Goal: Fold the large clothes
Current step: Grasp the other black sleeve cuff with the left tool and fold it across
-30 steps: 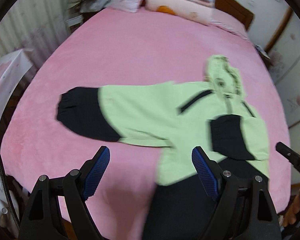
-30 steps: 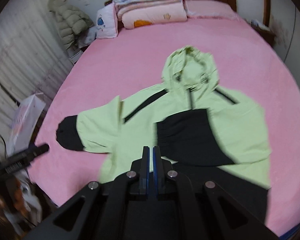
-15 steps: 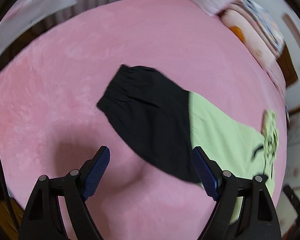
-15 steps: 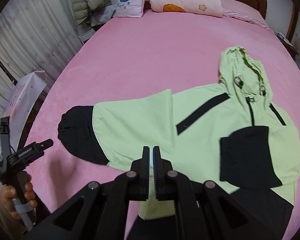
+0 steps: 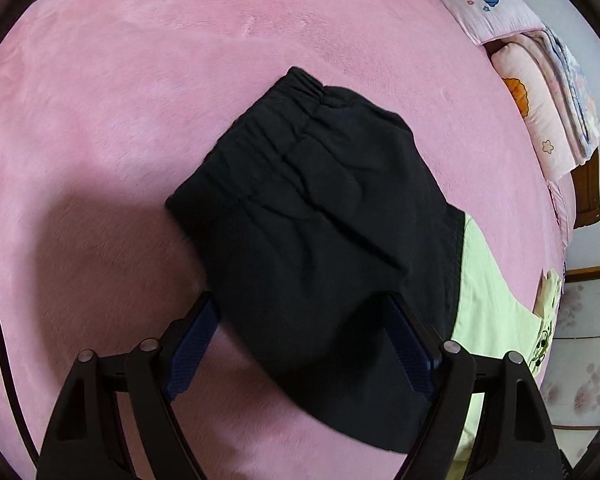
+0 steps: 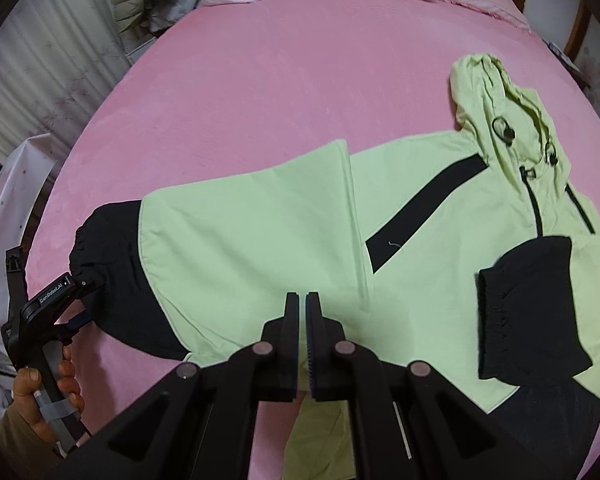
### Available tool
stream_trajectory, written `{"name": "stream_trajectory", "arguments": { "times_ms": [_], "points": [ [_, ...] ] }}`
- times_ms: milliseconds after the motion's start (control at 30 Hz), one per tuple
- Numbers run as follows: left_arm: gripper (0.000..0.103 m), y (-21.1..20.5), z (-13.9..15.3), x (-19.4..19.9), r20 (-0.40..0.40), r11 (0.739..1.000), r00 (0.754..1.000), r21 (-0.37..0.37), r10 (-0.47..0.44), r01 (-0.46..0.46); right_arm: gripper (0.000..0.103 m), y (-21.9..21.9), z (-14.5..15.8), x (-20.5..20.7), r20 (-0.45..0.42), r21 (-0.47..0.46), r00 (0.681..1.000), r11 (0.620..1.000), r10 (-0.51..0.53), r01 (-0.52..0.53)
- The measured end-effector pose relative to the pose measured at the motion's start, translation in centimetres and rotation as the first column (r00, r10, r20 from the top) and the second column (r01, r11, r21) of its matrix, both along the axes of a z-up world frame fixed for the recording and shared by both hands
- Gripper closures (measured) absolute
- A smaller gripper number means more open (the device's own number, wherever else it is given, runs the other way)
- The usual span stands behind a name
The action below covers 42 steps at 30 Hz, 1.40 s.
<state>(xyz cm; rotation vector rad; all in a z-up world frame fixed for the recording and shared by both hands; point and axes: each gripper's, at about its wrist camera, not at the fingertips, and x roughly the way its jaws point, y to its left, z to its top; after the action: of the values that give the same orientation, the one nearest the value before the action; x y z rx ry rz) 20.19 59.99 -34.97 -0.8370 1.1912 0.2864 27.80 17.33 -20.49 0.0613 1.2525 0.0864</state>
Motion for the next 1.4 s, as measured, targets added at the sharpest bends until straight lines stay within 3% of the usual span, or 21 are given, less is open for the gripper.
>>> {"name": "stream_trajectory", "arguments": {
  "times_ms": [33, 67, 100, 200, 333, 400, 467, 533, 633, 767, 900, 967, 1000, 1067, 1100, 1133, 1200, 1300, 1400],
  "points": [
    [0.052, -0.1, 0.1, 0.3, 0.011, 1.000, 1.000, 0.011, 0.000, 0.000, 0.100, -0.2, -0.3, 0.0, -0.008, 0.004, 1.000, 1.000, -0.009, 0.009],
    [0.087, 0.0, 0.2, 0.7, 0.021, 1.000, 1.000, 0.015, -0.001, 0.001, 0.100, -0.4, -0.6, 0.0, -0.017, 0.010, 1.000, 1.000, -0.017, 0.017],
    [0.096, 0.1, 0.2, 0.9, 0.033, 1.000, 0.999, -0.010, 0.010, -0.009, 0.100, -0.6, -0.8, -0.1, -0.026, 0.015, 0.999, 1.000, -0.023, 0.023],
    [0.098, -0.1, 1.6, 1.3, 0.075, 0.998, 0.996, -0.035, 0.058, -0.056, 0.100, -1.3, -1.3, -0.6, -0.056, 0.027, 0.998, 0.999, -0.036, 0.038],
    [0.099, -3.1, 7.1, 2.0, 0.210, 1.000, 0.978, 0.015, -0.017, 0.014, 0.100, -2.9, -1.1, -1.6, -0.069, 0.035, 0.995, 0.997, -0.067, 0.069],
    [0.099, -5.7, 11.0, 2.4, 0.298, 0.995, 0.949, 0.033, -0.098, 0.093, 0.100, -4.1, -0.8, -2.1, -0.067, 0.042, 0.994, 0.995, -0.088, 0.091],
    [0.099, -9.2, 14.8, 2.9, 0.379, 0.980, 0.903, 0.059, -0.200, 0.192, 0.100, -5.7, -0.2, -2.6, -0.060, 0.050, 0.991, 0.991, -0.117, 0.120],
    [0.099, -13.5, 18.4, 3.1, 0.453, 0.949, 0.836, 0.096, -0.311, 0.301, 0.100, -7.6, 0.3, -3.2, -0.055, 0.061, 0.986, 0.986, -0.155, 0.158],
    [0.099, -19.4, 21.7, 3.3, 0.528, 0.899, 0.748, 0.071, -0.401, 0.432, 0.100, -11.2, 1.4, -4.4, -0.039, 0.081, 0.975, 0.972, -0.220, 0.222],
    [0.099, -29.1, 22.9, 3.4, 0.538, 0.807, 0.653, 0.090, -0.533, 0.584, 0.100, -16.8, 2.8, -6.7, -0.010, 0.089, 0.957, 0.953, -0.291, 0.291],
    [0.098, -38.7, 20.3, 3.0, 0.471, 0.729, 0.615, 0.094, -0.632, 0.678, 0.100, -23.3, 2.9, -9.7, -0.005, 0.061, 0.946, 0.944, -0.324, 0.323],
    [0.095, -43.1, 17.4, 2.9, 0.397, 0.686, 0.600, 0.112, -0.695, 0.719, 0.100, -25.9, 2.7, -10.9, -0.008, 0.042, 0.945, 0.944, -0.328, 0.328],
    [0.092, -45.7, 15.0, 2.8, 0.332, 0.652, 0.591, 0.108, -0.735, 0.750, 0.100, -27.2, 2.4, -11.6, -0.016, 0.036, 0.945, 0.945, -0.326, 0.326],
    [0.068, -48.8, 11.4, 2.4, 0.231, 0.620, 0.593, 0.067, -0.771, 0.781, 0.099, -29.6, 1.9, -12.8, -0.034, 0.022, 0.947, 0.947, -0.320, 0.321],
    [0.065, -49.7, 10.1, 1.9, 0.196, 0.614, 0.597, 0.038, -0.778, 0.789, 0.090, -30.7, 1.6, -13.2, -0.040, 0.018, 0.948, 0.949, -0.315, 0.316],
    [0.061, -50.6, 8.6, 1.8, 0.153, 0.617, 0.610, -0.003, -0.778, 0.787, 0.070, -31.8, 1.4, -13.6, -0.044, 0.019, 0.950, 0.950, -0.310, 0.311],
    [0.060, -51.0, 7.3, 0.9, 0.109, 0.632, 0.633, -0.045, -0.767, 0.774, 0.051, -33.3, 1.2, -14.2, -0.040, 0.036, 0.954, 0.954, -0.296, 0.298],
    [0.052, -50.0, 8.1, 0.1, 0.109, 0.666, 0.664, -0.021, -0.740, 0.745, 0.051, -34.7, 0.9, -14.1, -0.040, 0.110, 0.962, 0.956, -0.269, 0.272],
    [0.043, -48.1, 10.7, -1.6, 0.132, 0.700, 0.691, 0.034, -0.711, 0.713, 0.051, -34.9, 0.5, -13.3, -0.049, 0.169, 0.967, 0.952, -0.250, 0.255]
  ]
}}
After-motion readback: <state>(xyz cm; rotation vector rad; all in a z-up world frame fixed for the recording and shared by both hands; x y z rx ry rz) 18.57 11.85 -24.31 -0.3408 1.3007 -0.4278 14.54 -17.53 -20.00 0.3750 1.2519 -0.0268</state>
